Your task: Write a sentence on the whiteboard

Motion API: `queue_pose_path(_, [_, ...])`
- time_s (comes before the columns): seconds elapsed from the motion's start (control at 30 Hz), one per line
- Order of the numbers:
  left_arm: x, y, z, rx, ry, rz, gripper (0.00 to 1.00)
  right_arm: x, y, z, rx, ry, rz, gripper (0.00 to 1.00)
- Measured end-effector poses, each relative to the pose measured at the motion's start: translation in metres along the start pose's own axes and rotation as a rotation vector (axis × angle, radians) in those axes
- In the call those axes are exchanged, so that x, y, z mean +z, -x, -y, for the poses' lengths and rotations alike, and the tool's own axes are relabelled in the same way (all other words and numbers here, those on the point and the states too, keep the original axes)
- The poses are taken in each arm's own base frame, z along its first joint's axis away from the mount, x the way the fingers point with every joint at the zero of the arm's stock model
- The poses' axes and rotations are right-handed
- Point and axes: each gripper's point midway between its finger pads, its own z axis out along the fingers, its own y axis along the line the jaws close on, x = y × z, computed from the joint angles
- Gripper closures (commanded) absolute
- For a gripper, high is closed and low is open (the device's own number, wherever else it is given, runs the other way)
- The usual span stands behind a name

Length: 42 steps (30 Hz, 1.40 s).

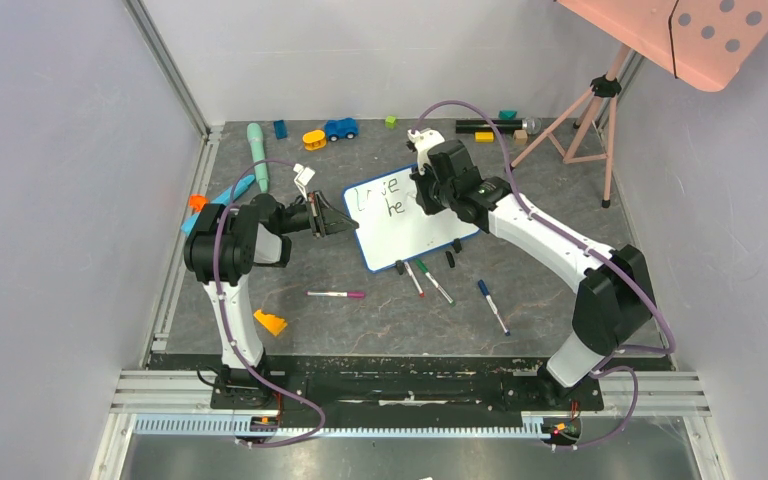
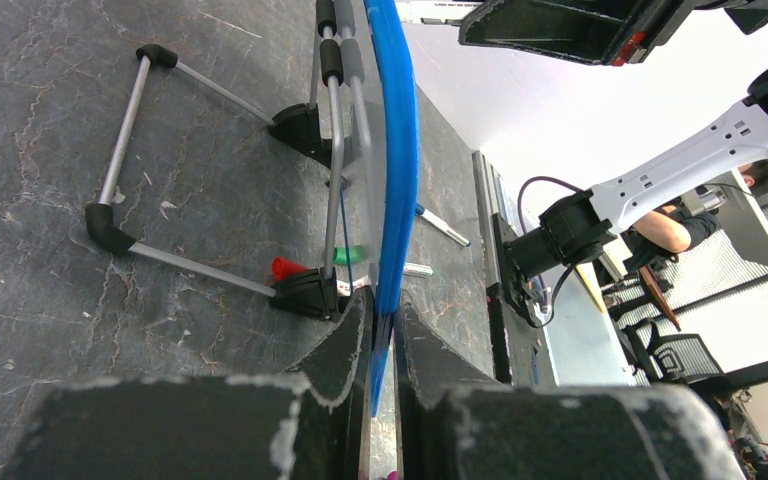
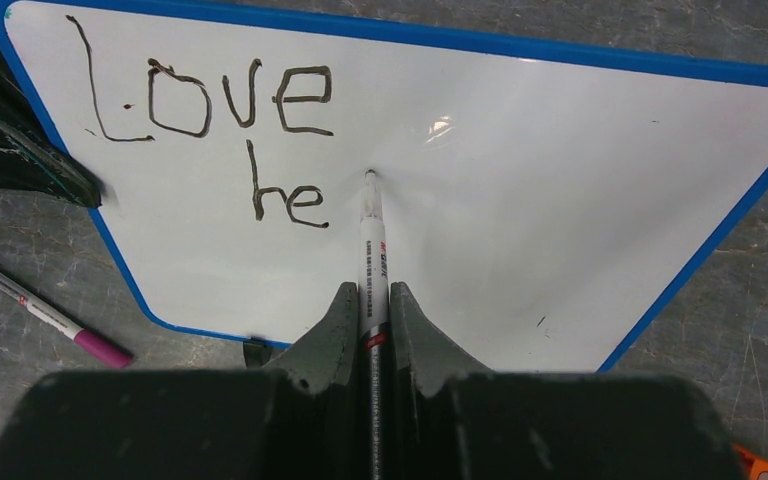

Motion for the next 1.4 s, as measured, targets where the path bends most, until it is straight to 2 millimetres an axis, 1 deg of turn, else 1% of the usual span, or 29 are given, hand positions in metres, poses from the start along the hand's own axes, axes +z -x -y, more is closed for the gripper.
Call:
queue_pose_path(0.27, [0.000,0.000,0.000,0.000,0.000,0.000,0.98,0.000,-0.001,0.000,0.001,0.002,-0.002,1.00])
queue_pose_path(0.43, [0.000,0.000,0.000,0.000,0.001,0.002,0.98,0.002,-0.014,-0.003,0.001,0.015,-0.029,1.00])
queue_pose_path(0.6, [0.000,0.000,0.000,0.000,0.001,0.002,0.98,0.002,-0.017,-0.004,0.006,0.023,-0.034,1.00])
queue_pose_path(0.93, [0.000,0.000,0.000,0.000,0.001,0.002,0.98,0.002,-0.017,-0.004,0.008,0.022,-0.034,1.00])
queue_pose_path(1.4, [0.000,0.000,0.000,0.000,0.000,0.000,0.98,0.002,-0.008,-0.008,0.009,0.042,-0.016,1.00])
